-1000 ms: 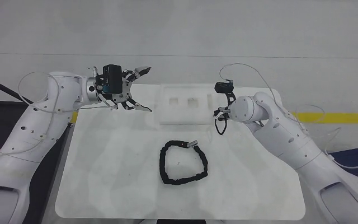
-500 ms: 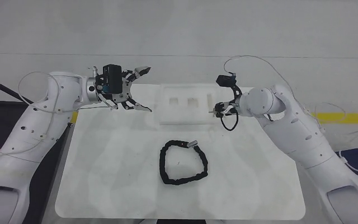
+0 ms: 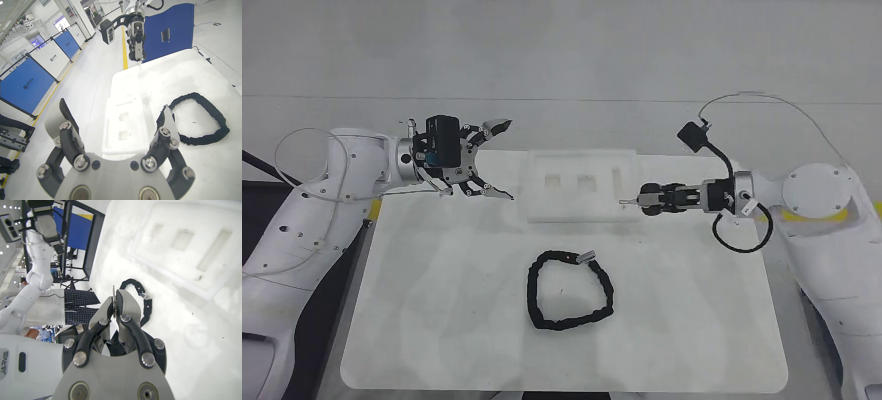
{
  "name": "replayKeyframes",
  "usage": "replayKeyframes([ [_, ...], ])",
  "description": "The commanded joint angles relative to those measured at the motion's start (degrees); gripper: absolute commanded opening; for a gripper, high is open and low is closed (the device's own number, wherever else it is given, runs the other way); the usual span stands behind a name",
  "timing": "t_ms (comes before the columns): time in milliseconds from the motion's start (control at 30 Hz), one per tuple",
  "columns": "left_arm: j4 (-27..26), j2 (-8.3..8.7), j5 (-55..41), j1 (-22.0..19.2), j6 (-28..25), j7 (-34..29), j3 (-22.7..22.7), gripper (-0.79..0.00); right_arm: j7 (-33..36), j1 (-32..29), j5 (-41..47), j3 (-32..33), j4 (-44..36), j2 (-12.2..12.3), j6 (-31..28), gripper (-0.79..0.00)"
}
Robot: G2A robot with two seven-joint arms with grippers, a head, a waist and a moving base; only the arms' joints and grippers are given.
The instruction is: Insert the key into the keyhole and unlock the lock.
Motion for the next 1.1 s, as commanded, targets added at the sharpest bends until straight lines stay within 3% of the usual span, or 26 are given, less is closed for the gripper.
replayKeyframes([
  [0,0.0,0.0,0.0,0.0,0.0,0.0,0.0,0.0,1.06,-0.37,2.14,1.95,-0.65,0.35,-0.34,-0.785],
  [367,0.0,0.0,0.0,0.0,0.0,0.0,0.0,0.0,-2.01,-2.53,8.26,11.98,-3.83,2.0,-1.38,-0.785],
  [633,-2.72,-0.13,-2.16,1.11,0.43,-3.41,-0.4,0.0,-2.3,-2.7,8.85,12.13,-3.97,1.99,-1.7,-0.785],
  [800,-5.55,-1.28,-3.37,2.09,1.28,-6.82,1.96,0.0,-2.3,-2.7,8.85,12.13,-3.97,1.99,-1.7,-0.785],
  [1067,-4.18,-4.07,-3.99,4.29,4.25,-8.08,7.79,0.0,-2.3,-2.7,8.85,12.13,-3.97,1.99,-1.7,-0.785],
])
